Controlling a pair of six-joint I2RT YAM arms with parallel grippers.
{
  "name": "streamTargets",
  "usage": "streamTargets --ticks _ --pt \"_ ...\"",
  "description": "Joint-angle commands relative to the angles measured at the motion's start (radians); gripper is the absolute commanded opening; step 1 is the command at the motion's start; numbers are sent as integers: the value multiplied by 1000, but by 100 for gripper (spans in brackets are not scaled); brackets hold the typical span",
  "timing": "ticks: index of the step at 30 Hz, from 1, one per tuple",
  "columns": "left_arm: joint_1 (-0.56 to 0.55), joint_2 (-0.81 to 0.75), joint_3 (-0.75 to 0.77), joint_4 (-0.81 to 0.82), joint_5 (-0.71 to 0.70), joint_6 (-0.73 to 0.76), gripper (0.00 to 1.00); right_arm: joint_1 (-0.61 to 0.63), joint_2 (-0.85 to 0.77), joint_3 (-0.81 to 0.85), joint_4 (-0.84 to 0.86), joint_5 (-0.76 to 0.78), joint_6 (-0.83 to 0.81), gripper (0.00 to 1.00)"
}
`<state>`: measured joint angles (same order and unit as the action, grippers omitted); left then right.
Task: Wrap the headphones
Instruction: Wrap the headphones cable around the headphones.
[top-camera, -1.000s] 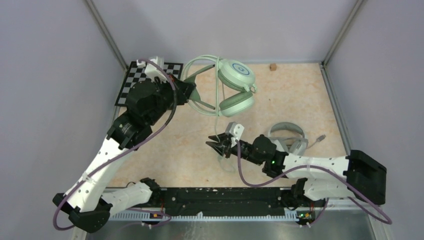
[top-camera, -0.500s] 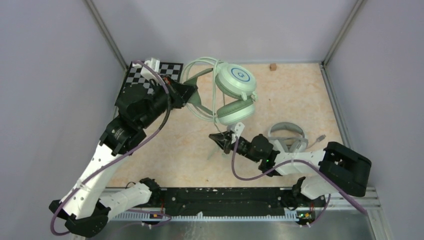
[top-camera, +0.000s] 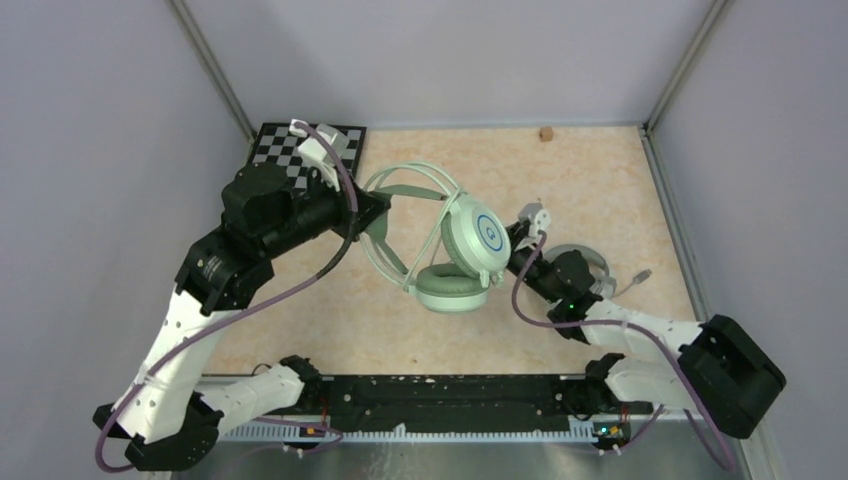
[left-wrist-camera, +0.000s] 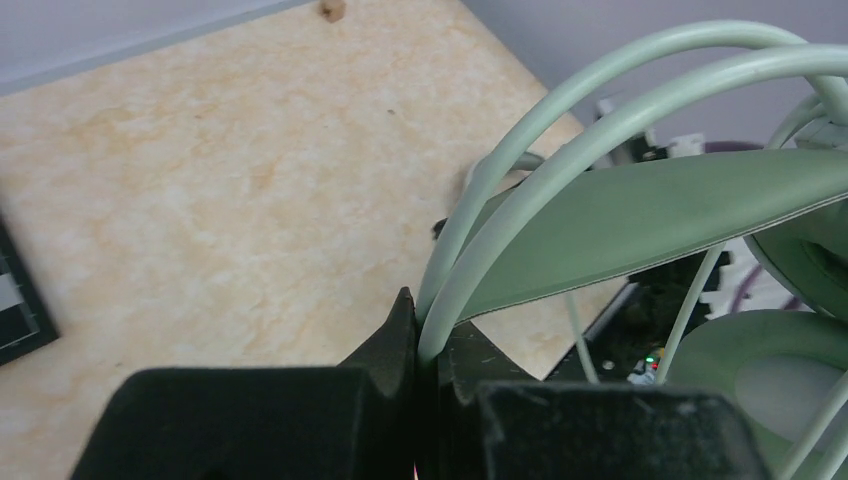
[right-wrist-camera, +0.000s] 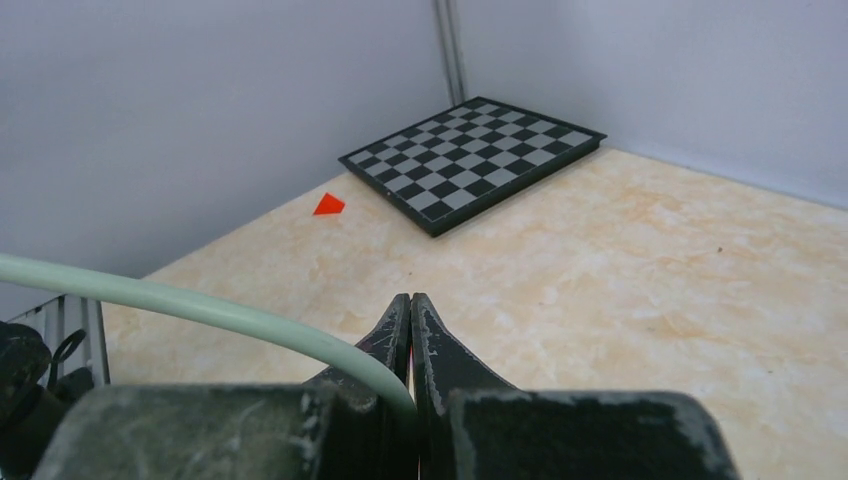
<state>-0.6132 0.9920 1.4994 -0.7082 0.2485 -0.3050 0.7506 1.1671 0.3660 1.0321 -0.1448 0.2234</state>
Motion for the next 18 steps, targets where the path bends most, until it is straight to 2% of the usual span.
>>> streamTargets --ticks 1,8,10,12,13,15,17,18 --pt "0 -24 47 -28 -125 77 0 -57 -92 1 -83 -13 45 0" --pt "1 -92 -31 118 -190 37 0 -96 -144 3 -145 -8 48 0" --pt "1 -98 -37 135 -141 82 0 -112 -143 16 -157 -16 59 0" --pt "1 -88 -37 124 -17 186 0 -135 -146 38 -186 -37 77 0" --pt "1 -79 -39 105 101 248 0 -152 -150 55 -207 -62 91 0" --pt "0 -55 -43 37 244 384 0 -185 -159 98 -276 -128 127 0" --pt "1 -31 -56 -36 313 533 0 -205 -173 142 -340 -171 153 0" --pt "1 -26 -69 -65 305 600 0 -207 -183 160 -374 -174 158 0"
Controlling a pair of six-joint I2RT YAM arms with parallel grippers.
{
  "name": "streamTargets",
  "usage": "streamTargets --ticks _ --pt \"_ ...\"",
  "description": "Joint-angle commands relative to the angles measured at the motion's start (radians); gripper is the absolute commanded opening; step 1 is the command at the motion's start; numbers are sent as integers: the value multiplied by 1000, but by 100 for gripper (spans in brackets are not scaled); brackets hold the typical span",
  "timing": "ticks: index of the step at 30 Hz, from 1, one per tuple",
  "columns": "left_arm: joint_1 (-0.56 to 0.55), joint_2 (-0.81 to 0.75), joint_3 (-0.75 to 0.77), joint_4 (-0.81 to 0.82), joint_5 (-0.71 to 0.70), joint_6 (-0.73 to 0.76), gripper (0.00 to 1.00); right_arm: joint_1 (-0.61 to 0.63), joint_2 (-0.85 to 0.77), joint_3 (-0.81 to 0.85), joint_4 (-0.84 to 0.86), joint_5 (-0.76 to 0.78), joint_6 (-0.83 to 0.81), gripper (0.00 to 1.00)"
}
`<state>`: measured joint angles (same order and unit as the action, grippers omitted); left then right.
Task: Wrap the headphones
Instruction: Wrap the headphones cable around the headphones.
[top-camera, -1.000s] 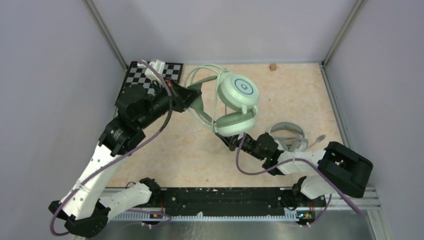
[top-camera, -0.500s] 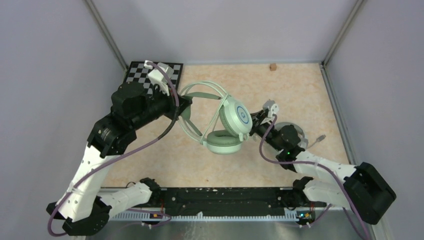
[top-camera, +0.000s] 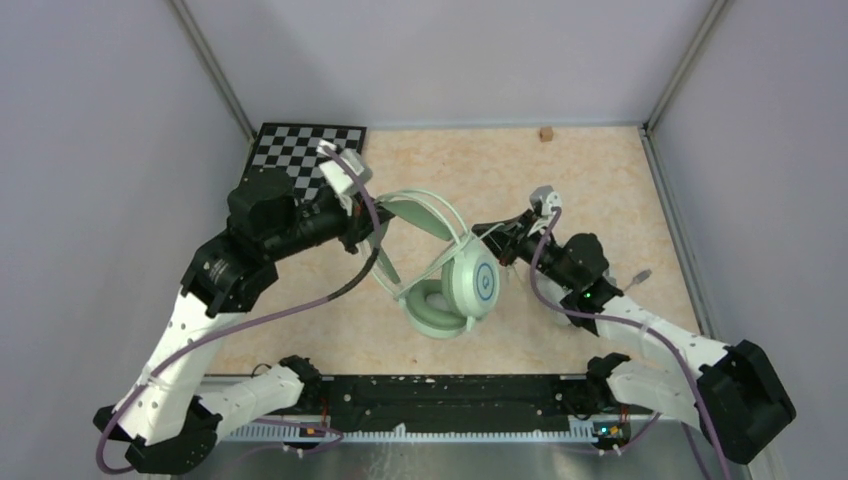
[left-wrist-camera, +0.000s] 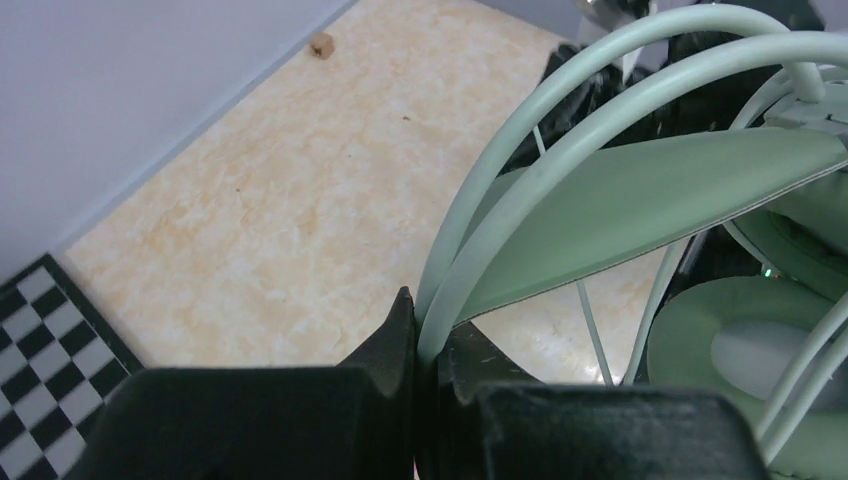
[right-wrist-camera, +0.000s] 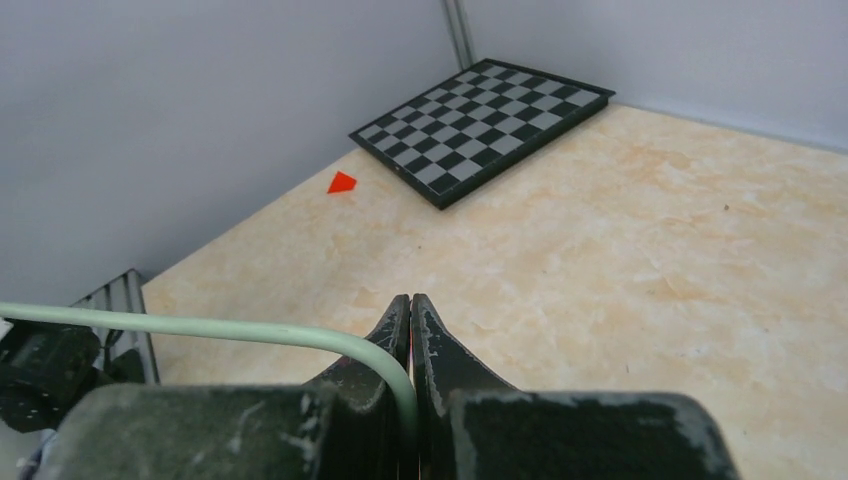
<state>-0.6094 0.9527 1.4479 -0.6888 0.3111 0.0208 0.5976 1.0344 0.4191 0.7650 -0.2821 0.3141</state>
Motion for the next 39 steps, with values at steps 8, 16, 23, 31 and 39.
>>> streamTargets --ticks 8,16,23,31,39 --pt "-4 134 -11 -211 -110 558 0 -55 -148 190 -299 -22 81 7" --pt "-4 147 -69 -71 -233 653 0 -55 -156 259 -408 -286 169 1" --pt "-11 146 -121 34 -386 652 0 -55 -129 282 -295 -487 343 5" --pt "-39 103 -211 237 -504 479 0 -47 -55 213 -7 -533 536 6" --pt "-105 119 -250 296 -640 450 0 61 42 246 114 -523 575 7"
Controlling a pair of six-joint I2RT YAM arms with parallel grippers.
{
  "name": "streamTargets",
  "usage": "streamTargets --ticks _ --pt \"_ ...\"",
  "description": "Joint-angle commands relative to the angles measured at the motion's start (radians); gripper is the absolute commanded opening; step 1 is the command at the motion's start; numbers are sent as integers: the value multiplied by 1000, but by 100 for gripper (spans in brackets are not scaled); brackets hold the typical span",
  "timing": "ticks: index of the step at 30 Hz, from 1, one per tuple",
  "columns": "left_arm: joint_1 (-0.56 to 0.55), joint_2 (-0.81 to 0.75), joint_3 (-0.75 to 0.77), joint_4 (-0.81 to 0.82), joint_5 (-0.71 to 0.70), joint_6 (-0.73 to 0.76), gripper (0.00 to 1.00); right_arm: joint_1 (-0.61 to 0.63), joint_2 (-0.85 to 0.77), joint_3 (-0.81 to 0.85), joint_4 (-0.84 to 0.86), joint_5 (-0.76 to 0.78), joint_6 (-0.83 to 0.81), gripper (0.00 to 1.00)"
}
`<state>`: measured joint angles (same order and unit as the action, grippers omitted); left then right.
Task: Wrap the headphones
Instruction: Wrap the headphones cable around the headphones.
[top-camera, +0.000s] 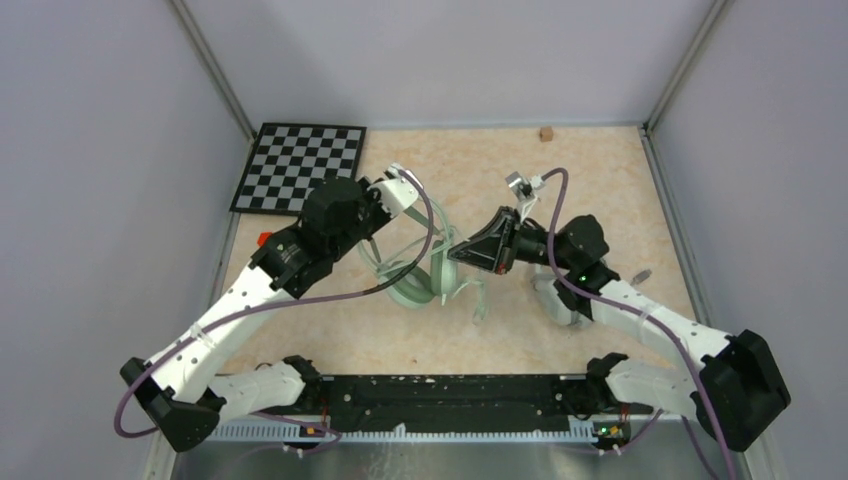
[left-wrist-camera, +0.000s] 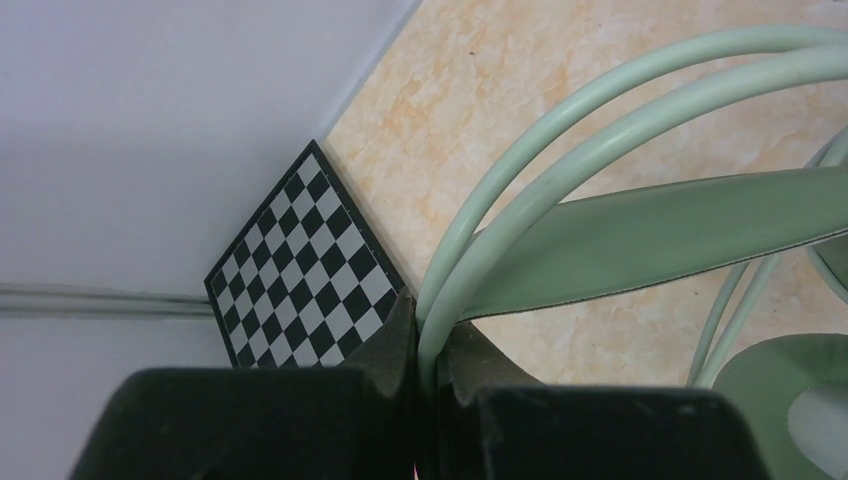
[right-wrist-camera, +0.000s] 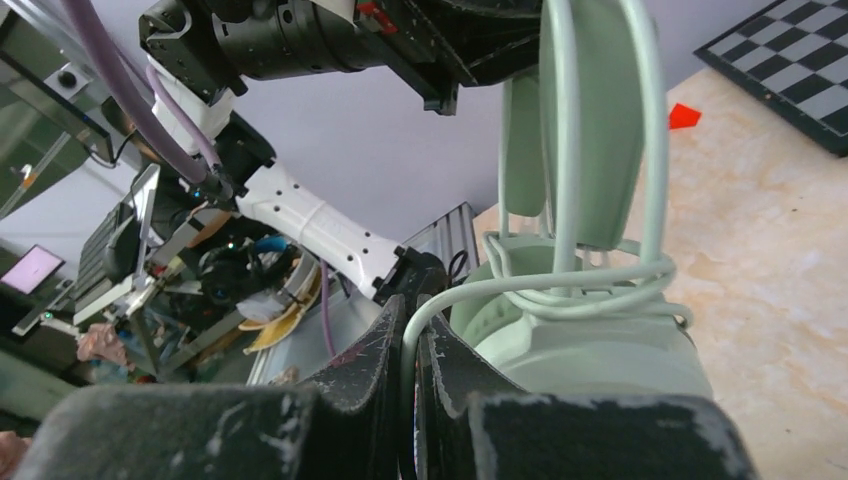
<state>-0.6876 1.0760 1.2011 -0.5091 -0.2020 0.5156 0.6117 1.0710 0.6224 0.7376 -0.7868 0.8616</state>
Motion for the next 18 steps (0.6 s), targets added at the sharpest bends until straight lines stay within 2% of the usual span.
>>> streamTargets --ticks 1,10,18 --pt "-37 -1 -2 126 -149 -54 0 58 8 56 117 -9 14 7" --pt "-75 78 99 118 -392 -253 0 140 62 47 200 15 31 10" --pt "-79 99 99 176 -527 -315 0 202 64 60 215 42 9 13"
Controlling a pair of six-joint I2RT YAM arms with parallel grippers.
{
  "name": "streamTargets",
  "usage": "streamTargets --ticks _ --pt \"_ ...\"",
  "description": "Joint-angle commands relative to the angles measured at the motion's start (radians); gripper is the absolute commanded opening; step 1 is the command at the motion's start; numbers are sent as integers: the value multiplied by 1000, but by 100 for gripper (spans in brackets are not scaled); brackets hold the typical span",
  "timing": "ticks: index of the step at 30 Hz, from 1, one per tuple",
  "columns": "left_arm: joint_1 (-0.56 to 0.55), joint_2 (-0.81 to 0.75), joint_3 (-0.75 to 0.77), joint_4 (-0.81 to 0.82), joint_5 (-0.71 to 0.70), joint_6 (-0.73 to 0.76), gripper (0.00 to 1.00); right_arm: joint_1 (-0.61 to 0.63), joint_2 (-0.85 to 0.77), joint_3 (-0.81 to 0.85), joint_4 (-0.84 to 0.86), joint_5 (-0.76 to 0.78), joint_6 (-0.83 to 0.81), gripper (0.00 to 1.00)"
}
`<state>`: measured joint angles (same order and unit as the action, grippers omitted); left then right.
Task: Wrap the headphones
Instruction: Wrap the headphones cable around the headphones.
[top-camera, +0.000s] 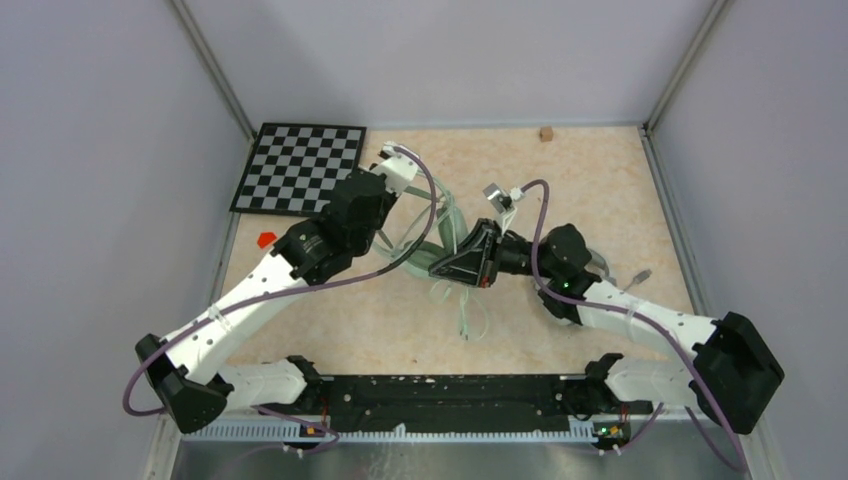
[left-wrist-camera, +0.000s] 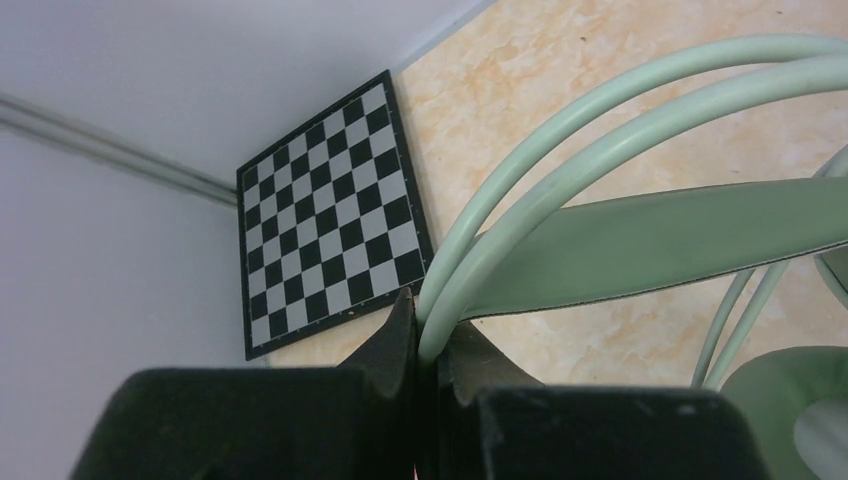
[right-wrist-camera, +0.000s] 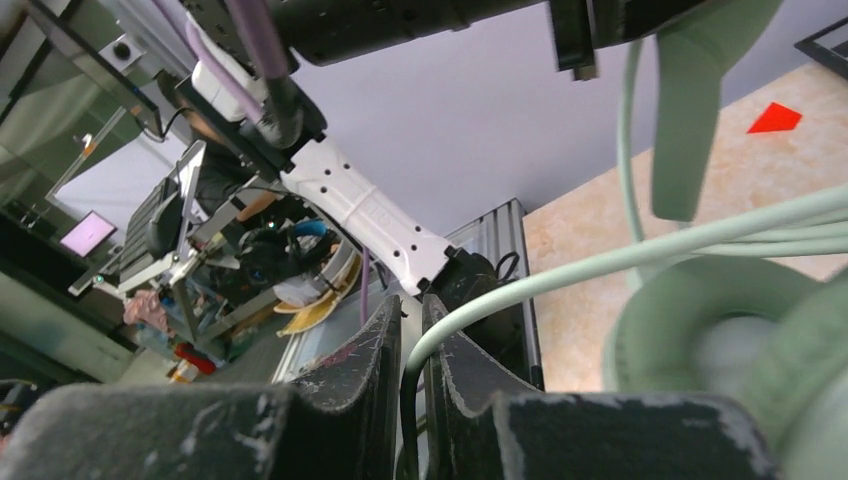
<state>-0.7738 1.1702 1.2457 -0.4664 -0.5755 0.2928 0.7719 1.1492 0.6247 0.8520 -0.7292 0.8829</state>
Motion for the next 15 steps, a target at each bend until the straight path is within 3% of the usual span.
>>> streamTargets --ticks 1,10,15 --pt "7 11 60 133 -166 -101 0 52 -13 59 101 -11 -20 13" --pt "7 2 65 174 -166 -214 0 128 63 48 77 29 -87 12" --pt "7 -45 44 234 -119 -300 0 170 31 64 -139 155 -244 16"
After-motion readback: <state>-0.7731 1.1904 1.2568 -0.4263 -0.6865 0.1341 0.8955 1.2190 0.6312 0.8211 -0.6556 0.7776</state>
